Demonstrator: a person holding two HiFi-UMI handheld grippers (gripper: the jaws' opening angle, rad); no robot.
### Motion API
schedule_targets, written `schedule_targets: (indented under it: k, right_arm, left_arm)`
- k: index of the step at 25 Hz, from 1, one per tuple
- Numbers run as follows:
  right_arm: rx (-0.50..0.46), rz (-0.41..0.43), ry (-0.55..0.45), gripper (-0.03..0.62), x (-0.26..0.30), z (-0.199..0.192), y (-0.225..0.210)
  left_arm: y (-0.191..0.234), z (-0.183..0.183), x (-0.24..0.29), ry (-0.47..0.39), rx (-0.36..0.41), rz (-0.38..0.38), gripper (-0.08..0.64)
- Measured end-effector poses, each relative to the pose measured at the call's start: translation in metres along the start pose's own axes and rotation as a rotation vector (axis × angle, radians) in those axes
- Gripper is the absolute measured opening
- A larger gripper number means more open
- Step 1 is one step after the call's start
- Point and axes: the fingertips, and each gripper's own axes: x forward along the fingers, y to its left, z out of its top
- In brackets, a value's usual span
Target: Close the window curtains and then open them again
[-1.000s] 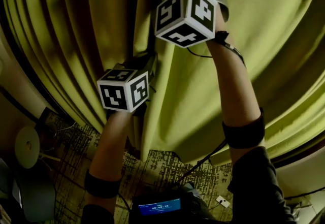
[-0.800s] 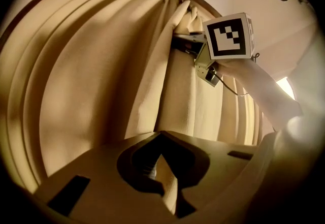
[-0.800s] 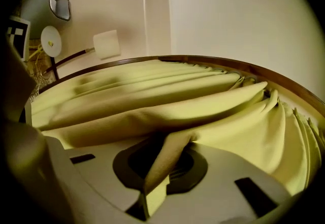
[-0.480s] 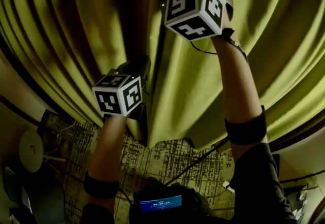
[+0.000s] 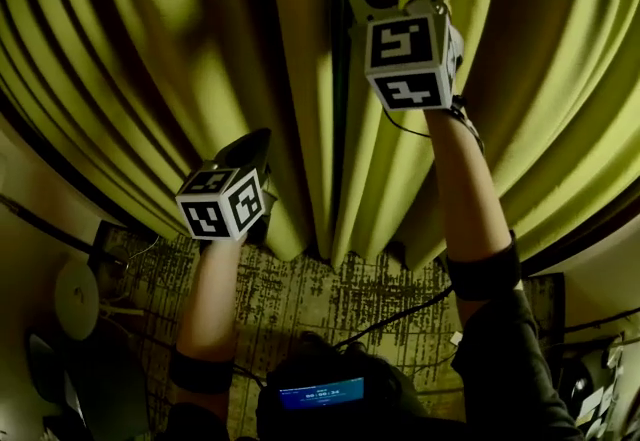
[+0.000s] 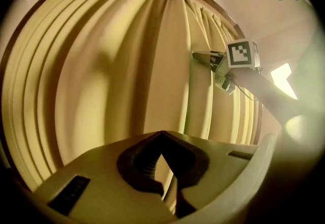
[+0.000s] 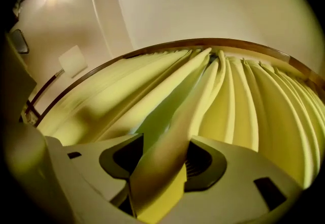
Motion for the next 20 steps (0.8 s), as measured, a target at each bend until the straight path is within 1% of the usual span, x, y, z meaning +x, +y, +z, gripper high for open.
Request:
schedule_targets:
  k: [2, 5, 7, 9, 11, 14, 16, 18, 19, 20]
  right_arm:
    - [0.027, -0.005, 0.016, 0.256, -0.031, -0.016, -0.007]
    - [0.09, 0.035, 0.084, 0.256, -0.08, -0.062, 0.003]
    - [0.15, 0.069, 0.146, 0.256, -0.115, -0.103, 0.021]
    - [0.227, 0.094, 0.215, 0.251, -0.152, -0.144, 0.044]
    - [0.307, 0.117, 0.285, 0.224, -0.187, -0.177, 0.068]
    - [0.401, 0.149, 0.406, 0.211, -0.237, -0.221, 0.107]
    - [0.469, 0.152, 0.489, 0.136, -0.269, -0.244, 0.135]
    - [0.529, 0.148, 0.553, 0.026, -0.292, -0.256, 0.164]
    - [0.548, 0.148, 0.58, 0.011, -0.301, -0.259, 0.177]
    - [0.561, 0.144, 0.605, 0.011, -0.309, -0.26, 0.189]
  left_arm:
    - [-0.007, -0.013, -0.009, 0.006, -0.007, 0.014, -0.011]
    - [-0.013, -0.043, -0.02, 0.033, -0.019, 0.037, -0.011]
    - [-0.012, -0.065, -0.029, 0.058, -0.026, 0.057, -0.011]
    - [-0.011, -0.086, -0.041, 0.083, -0.013, 0.075, -0.011]
    - [-0.007, -0.101, -0.052, 0.102, 0.004, 0.088, -0.011]
    - [-0.002, -0.122, -0.065, 0.137, 0.034, 0.089, -0.011]
    - [0.004, -0.135, -0.071, 0.158, 0.06, 0.07, -0.011]
    - [0.017, -0.146, -0.077, 0.164, 0.076, 0.057, -0.011]
    - [0.024, -0.151, -0.081, 0.165, 0.076, 0.053, -0.011]
    - [0.03, -0.155, -0.085, 0.166, 0.074, 0.049, -0.011]
